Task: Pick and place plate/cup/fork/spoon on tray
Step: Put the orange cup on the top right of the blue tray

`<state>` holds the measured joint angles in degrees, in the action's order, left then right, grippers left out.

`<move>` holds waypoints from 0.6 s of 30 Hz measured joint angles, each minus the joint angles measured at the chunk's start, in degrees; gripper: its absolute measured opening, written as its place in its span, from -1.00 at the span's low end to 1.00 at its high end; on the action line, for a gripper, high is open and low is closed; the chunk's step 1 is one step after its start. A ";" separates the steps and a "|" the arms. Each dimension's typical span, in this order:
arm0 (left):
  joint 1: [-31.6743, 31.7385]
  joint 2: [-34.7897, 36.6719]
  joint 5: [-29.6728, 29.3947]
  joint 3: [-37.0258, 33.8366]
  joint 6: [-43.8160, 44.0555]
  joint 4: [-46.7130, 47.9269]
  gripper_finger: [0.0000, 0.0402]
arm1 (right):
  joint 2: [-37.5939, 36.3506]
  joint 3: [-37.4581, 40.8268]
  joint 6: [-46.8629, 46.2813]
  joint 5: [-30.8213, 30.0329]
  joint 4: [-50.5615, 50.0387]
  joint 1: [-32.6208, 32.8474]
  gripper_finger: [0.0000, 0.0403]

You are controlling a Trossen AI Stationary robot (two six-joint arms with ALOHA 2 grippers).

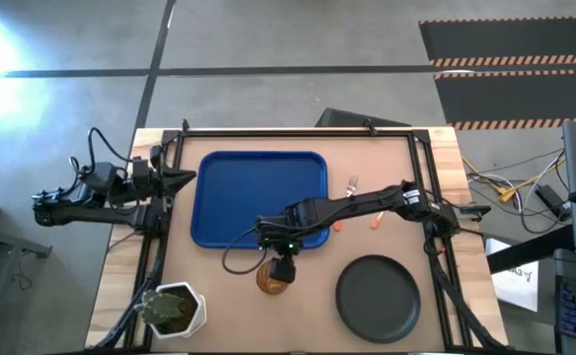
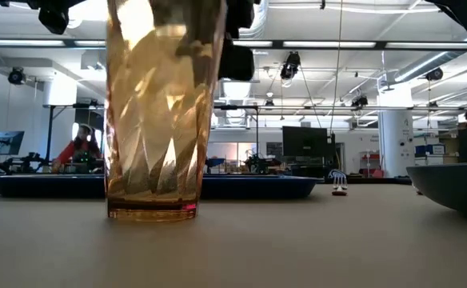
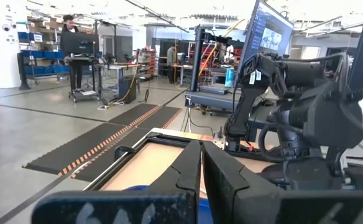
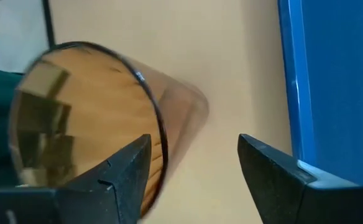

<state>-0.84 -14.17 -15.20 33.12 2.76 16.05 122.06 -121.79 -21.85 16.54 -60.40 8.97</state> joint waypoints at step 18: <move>0.00 0.00 0.00 -0.04 0.04 -0.04 -1.00 | -0.31 2.01 6.72 -4.54 4.90 -0.31 -0.94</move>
<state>-0.84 -14.17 -15.20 33.08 2.81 16.01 121.75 -119.77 -15.12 12.00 -55.50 8.66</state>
